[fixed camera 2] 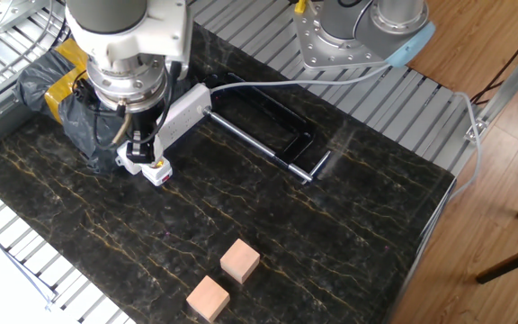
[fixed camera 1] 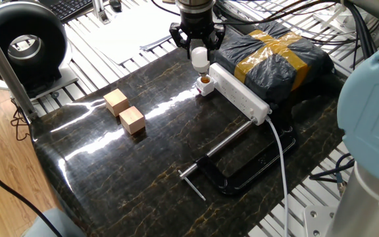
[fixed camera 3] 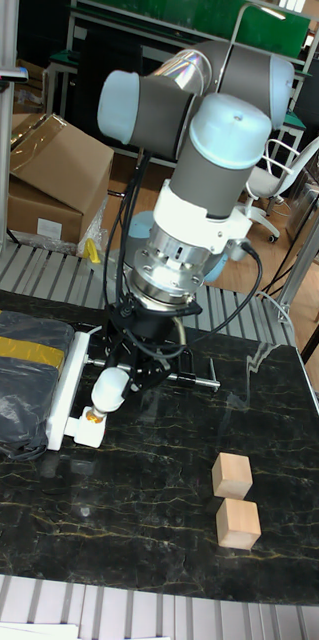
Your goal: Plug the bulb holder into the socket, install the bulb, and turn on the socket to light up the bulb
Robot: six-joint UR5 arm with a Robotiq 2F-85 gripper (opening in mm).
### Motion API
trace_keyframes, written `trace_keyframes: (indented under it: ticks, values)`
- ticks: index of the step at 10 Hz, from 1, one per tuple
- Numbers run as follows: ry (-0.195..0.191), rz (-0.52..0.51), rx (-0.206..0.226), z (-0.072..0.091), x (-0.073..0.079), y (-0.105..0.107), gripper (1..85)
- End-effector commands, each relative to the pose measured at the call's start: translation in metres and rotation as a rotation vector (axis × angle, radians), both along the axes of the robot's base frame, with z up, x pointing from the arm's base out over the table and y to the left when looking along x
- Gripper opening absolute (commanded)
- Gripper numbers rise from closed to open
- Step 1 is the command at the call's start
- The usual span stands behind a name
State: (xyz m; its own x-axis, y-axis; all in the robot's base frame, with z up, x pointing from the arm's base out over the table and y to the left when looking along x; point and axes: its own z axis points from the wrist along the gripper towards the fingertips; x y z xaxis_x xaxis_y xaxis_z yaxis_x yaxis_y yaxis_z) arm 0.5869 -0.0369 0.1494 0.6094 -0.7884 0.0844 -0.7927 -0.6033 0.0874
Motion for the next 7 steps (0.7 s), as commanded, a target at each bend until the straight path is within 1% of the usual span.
trace_keyframes:
  ticks: [1, 2, 3, 4, 5, 6, 7]
  values:
    - [-0.002, -0.03, 0.01, 0.0, -0.003, 0.005, 1.3]
    - [-0.01, -0.042, 0.01, 0.002, -0.006, 0.007, 1.3]
    - [-0.031, -0.05, 0.011, 0.007, -0.004, 0.009, 1.3]
    - [-0.06, -0.079, 0.047, 0.009, -0.001, 0.017, 1.3]
    - [-0.061, -0.083, 0.05, 0.009, -0.003, 0.017, 1.3]
    - [-0.07, -0.082, 0.041, 0.01, -0.001, 0.015, 1.3]
    - [-0.093, -0.083, 0.038, 0.011, 0.003, 0.012, 1.3]
